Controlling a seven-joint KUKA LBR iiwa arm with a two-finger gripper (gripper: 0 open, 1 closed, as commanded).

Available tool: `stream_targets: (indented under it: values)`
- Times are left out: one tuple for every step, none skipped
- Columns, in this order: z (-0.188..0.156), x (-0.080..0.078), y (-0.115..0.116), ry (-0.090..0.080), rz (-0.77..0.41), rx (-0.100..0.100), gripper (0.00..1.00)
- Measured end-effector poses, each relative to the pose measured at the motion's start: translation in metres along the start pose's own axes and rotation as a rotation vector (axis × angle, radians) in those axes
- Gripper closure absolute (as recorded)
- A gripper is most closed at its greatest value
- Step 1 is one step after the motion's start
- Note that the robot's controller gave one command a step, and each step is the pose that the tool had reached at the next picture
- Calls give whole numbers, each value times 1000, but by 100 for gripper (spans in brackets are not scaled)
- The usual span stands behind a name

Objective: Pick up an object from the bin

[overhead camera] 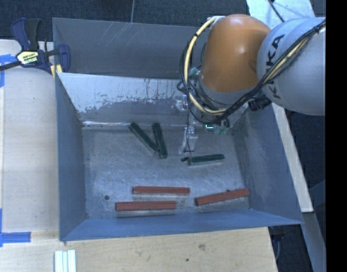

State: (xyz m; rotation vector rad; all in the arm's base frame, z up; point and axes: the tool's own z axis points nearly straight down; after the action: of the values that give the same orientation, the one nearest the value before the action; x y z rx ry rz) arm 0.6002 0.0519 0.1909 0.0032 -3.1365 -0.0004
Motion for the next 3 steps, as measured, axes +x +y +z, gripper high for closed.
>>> stream_targets:
  values:
    - [-5, -2, 0, -9, 1, 0, 0]
    - [53, -10, 9, -12, 94, -1, 0]
    - [79, -16, 18, -4, 43, 1, 0]
